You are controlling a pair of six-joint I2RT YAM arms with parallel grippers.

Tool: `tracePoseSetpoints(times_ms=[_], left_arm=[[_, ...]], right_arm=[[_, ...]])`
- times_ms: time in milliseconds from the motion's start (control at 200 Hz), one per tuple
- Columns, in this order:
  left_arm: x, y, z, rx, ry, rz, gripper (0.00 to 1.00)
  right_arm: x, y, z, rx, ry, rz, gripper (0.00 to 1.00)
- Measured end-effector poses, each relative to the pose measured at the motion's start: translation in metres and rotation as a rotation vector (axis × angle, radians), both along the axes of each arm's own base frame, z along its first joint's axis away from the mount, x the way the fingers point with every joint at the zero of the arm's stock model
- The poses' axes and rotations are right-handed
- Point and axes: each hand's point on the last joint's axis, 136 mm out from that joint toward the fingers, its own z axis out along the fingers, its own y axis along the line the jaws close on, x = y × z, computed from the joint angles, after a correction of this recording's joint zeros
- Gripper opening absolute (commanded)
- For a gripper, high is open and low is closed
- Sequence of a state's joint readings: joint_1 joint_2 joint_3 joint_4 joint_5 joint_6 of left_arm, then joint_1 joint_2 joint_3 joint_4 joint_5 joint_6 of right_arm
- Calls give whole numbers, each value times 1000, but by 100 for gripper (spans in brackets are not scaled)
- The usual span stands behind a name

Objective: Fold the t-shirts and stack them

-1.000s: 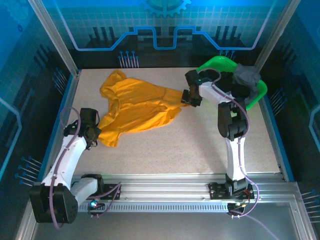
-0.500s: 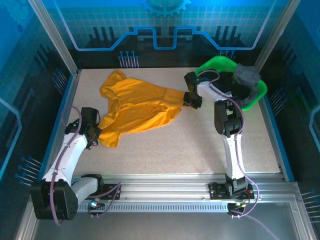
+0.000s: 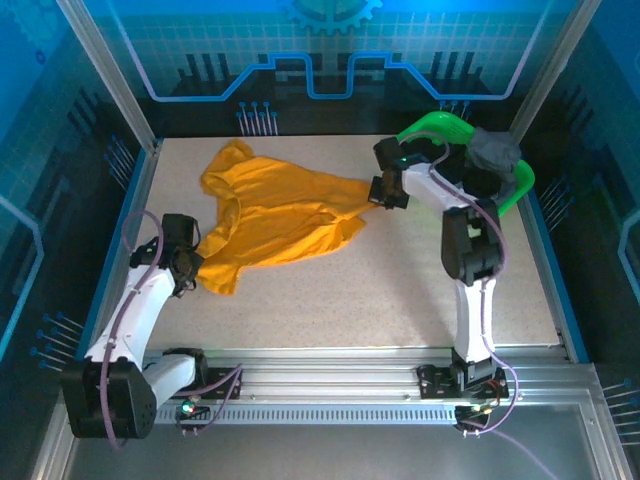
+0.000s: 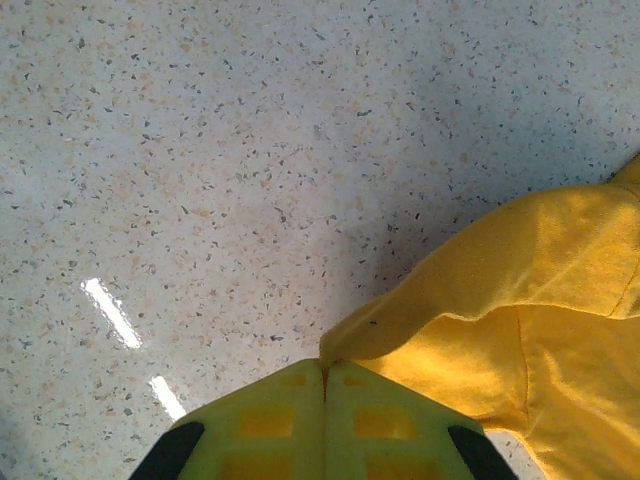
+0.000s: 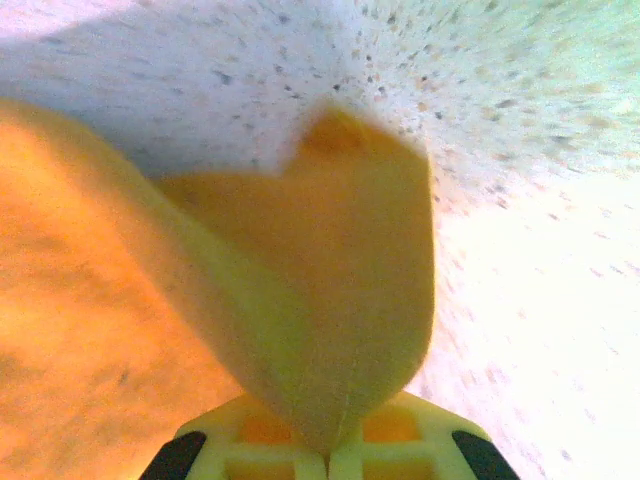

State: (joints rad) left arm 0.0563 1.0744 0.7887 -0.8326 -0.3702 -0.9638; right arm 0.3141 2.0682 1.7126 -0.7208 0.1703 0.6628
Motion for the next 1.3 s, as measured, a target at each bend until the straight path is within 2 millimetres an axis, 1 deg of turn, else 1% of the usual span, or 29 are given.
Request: tracePoseSetpoints(times_ms=[35, 55, 70, 105, 110, 180, 215, 220, 285, 380, 475, 540, 610, 680, 745, 770, 815, 865, 880, 950, 1005, 1030, 1075, 1145, 1180, 1230, 1250, 1300], left_arm=[[0, 0, 0, 2, 0, 1, 0], [0, 1, 0, 4, 0, 1, 0], [0, 1, 0, 5, 0, 2, 0], [0, 1, 0, 7, 0, 4, 0], [0, 2, 0, 7, 0, 4, 0], [0, 3, 1, 14, 0, 8, 0], [0, 3, 1, 16, -1, 11, 0], [0, 4, 1, 17, -2, 12, 0], [0, 5, 2, 25, -6, 16, 0], [-1, 9, 5, 44, -12, 24, 0], [-2, 13, 6, 65, -13, 36, 0], [-1, 16, 8, 77, -17, 46, 0], [0, 20, 9, 86, -16, 59, 0], [3, 25, 11, 101, -15, 73, 0], [7, 30, 15, 117, -20, 87, 0], [9, 33, 17, 123, -25, 94, 0], [11, 37, 22, 134, -36, 108, 0], [14, 42, 28, 147, -49, 124, 0], [15, 43, 30, 151, -53, 128, 0], [22, 49, 36, 169, -65, 141, 0], [28, 52, 37, 178, -61, 141, 0], [30, 52, 37, 181, -56, 138, 0], [32, 53, 34, 182, -44, 133, 0], [33, 53, 31, 181, -29, 127, 0], [34, 52, 31, 179, -29, 125, 0], [34, 52, 31, 178, -31, 122, 0], [34, 51, 31, 176, -31, 120, 0], [34, 50, 31, 171, -34, 114, 0]], right_arm=[[-7, 0, 21, 5, -39, 1, 0], [-12, 0, 38, 11, -70, 3, 0], [-14, 0, 45, 14, -84, 5, 0], [-21, 1, 70, 25, -134, 10, 0], [-22, 1, 76, 28, -146, 12, 0], [-35, 2, 121, 53, -240, 20, 0], [-40, 1, 137, 63, -273, 21, 0], [-42, 0, 142, 67, -285, 20, 0], [-51, -5, 166, 77, -337, 19, 0], [-59, -11, 185, 77, -375, 9, 0], [-57, -16, 191, 72, -380, 2, 0], [-48, -17, 194, 70, -380, -3, 0], [-29, -10, 196, 81, -383, 6, 0], [-4, 4, 191, 102, -379, 28, 0], [23, 22, 178, 118, -364, 57, 0], [36, 31, 170, 124, -358, 71, 0], [52, 44, 157, 131, -346, 90, 0], [70, 63, 137, 149, -326, 120, 0], [74, 68, 131, 155, -321, 127, 3], [89, 93, 101, 198, -275, 165, 25], [96, 110, 78, 232, -233, 194, 37], [98, 116, 68, 248, -213, 200, 41], [98, 122, 49, 257, -172, 224, 45], [86, 122, 23, 250, -88, 232, 49], [80, 120, 15, 243, -59, 232, 52], [65, 112, 6, 231, -14, 221, 57], [56, 108, 3, 222, 7, 220, 58], [34, 96, 3, 209, 47, 194, 58]])
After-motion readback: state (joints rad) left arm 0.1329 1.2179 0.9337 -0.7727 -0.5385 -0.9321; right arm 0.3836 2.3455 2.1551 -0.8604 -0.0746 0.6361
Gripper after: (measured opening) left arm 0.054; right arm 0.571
